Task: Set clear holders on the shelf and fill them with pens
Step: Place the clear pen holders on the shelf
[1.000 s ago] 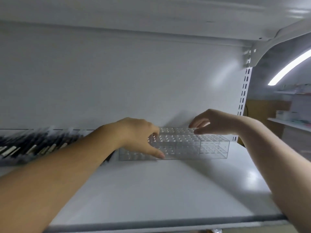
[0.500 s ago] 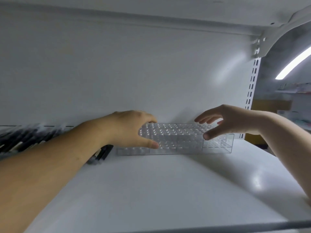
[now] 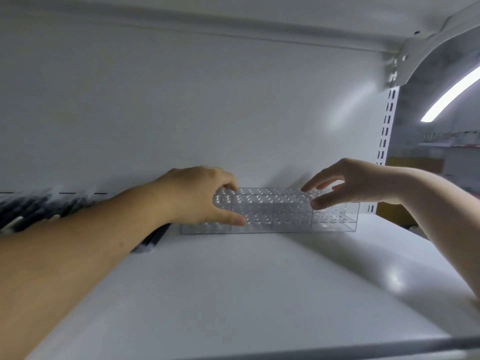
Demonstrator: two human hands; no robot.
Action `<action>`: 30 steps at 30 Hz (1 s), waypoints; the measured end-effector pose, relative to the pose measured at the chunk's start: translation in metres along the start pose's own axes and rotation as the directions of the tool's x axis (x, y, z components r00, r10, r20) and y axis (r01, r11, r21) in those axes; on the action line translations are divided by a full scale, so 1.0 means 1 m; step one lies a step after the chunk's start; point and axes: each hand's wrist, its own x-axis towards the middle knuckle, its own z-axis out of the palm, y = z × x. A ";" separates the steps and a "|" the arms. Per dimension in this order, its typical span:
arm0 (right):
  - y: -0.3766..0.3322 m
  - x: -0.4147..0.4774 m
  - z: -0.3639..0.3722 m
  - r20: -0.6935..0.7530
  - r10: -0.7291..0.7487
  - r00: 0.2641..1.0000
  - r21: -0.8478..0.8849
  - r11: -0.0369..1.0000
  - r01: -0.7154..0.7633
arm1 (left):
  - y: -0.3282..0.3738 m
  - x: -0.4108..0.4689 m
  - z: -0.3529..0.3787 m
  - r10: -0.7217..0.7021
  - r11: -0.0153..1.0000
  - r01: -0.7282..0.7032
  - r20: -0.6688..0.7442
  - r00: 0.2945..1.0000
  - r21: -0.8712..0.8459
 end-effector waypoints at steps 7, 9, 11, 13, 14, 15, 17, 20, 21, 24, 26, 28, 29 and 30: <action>0.001 0.000 -0.002 -0.014 -0.028 0.999 0.002 1.000 0.028 | 0.000 -0.003 -0.007 0.093 0.996 -0.092 0.005 0.996 -0.007; 0.000 0.001 -0.001 -0.014 -0.053 0.998 -0.002 0.999 0.053 | -0.005 -0.003 -0.009 0.092 0.993 -0.089 0.043 0.995 -0.072; -0.001 0.004 0.002 -0.009 -0.083 0.996 -0.006 0.996 0.083 | -0.008 -0.001 -0.008 0.103 0.989 -0.096 0.053 0.993 -0.111; -0.005 0.004 0.004 -0.011 -0.093 0.996 0.002 0.996 0.093 | -0.010 0.001 -0.006 0.107 0.989 -0.103 0.035 0.994 -0.109; -0.006 0.004 0.004 -0.015 -0.088 0.996 0.008 0.996 0.088 | -0.010 0.001 -0.006 0.102 0.989 -0.098 0.030 0.994 -0.110; -0.008 0.002 0.004 -0.018 -0.084 0.996 0.013 0.996 0.084 | -0.010 0.002 -0.005 0.098 0.989 -0.095 0.025 0.995 -0.118; -0.011 0.000 0.004 -0.024 -0.077 0.997 0.022 0.997 0.077 | -0.009 0.002 -0.005 0.094 0.987 -0.090 0.024 0.995 -0.134; -0.011 0.000 0.005 -0.029 -0.075 0.997 0.023 0.997 0.076 | -0.006 0.002 -0.006 0.088 0.987 -0.084 0.024 0.996 -0.135; -0.010 0.000 0.005 -0.030 -0.073 0.997 0.022 0.997 0.073 | -0.006 0.001 -0.007 0.087 0.987 -0.082 0.028 0.996 -0.140; -0.007 0.001 0.004 -0.024 -0.067 0.997 0.027 0.997 0.068 | -0.007 0.000 -0.008 0.083 0.981 -0.074 0.045 0.996 -0.179; -0.005 0.003 0.004 -0.026 -0.068 0.997 0.024 0.997 0.068 | -0.008 0.000 -0.007 0.084 0.977 -0.073 0.049 0.995 -0.203; -0.006 0.003 0.005 -0.031 -0.073 0.997 0.017 0.997 0.074 | -0.008 0.000 -0.006 0.087 0.973 -0.073 0.054 0.995 -0.220; -0.008 0.002 0.006 -0.038 -0.080 0.996 0.014 0.997 0.080 | -0.007 0.000 -0.006 0.088 0.971 -0.074 0.054 0.995 -0.226; -0.010 0.002 0.006 -0.050 -0.089 0.995 0.016 0.996 0.089 | -0.006 -0.001 -0.007 0.087 0.971 -0.073 0.051 0.995 -0.228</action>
